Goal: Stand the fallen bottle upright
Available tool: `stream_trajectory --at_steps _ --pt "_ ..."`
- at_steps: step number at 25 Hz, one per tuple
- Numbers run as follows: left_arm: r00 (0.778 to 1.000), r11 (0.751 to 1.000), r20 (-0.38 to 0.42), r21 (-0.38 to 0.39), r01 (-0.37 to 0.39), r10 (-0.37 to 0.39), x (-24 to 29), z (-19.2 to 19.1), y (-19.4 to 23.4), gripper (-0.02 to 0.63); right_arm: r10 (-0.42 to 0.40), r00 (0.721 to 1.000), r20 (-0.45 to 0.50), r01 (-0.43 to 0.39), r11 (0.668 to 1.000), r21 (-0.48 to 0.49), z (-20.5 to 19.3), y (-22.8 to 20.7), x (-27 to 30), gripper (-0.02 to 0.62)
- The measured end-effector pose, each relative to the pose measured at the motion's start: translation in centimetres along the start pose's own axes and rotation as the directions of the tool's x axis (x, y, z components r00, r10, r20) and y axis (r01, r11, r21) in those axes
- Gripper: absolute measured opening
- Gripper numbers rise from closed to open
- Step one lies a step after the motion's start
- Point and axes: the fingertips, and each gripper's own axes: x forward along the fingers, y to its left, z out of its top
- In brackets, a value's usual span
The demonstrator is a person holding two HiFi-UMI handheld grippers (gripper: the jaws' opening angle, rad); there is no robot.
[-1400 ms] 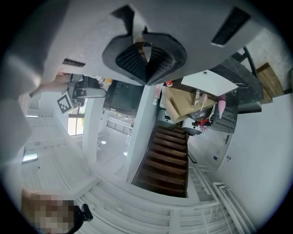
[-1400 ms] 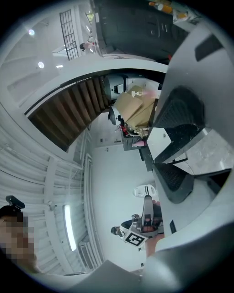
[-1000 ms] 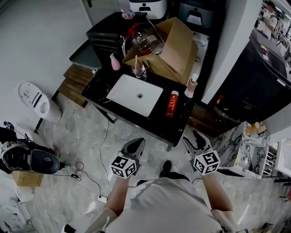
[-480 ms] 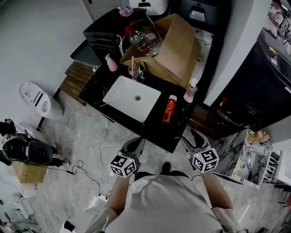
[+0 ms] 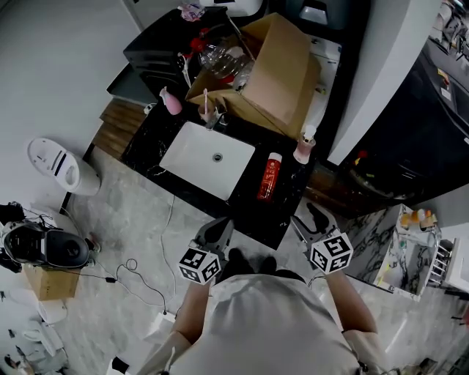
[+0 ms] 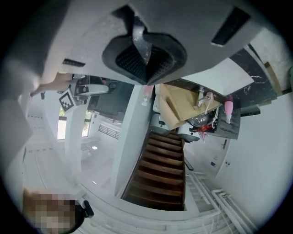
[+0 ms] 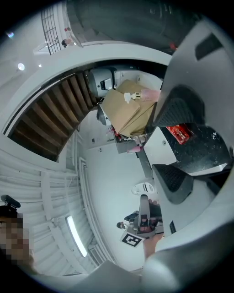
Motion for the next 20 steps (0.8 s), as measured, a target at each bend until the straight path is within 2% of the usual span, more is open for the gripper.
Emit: stream_trajectory --at_steps 11,20 --pt "0.992 0.992 -0.039 0.037 0.124 -0.123 4.5 2.4 4.5 0.006 -0.107 0.994 -0.014 0.107 0.994 0.034 1.2 -1.4 3.8 0.258" --pt "0.966 0.967 -0.09 0.057 0.249 -0.243 7.8 3.1 7.9 0.006 -0.209 0.975 -0.074 0.211 0.977 0.03 0.9 -2.4 6.9 0.258"
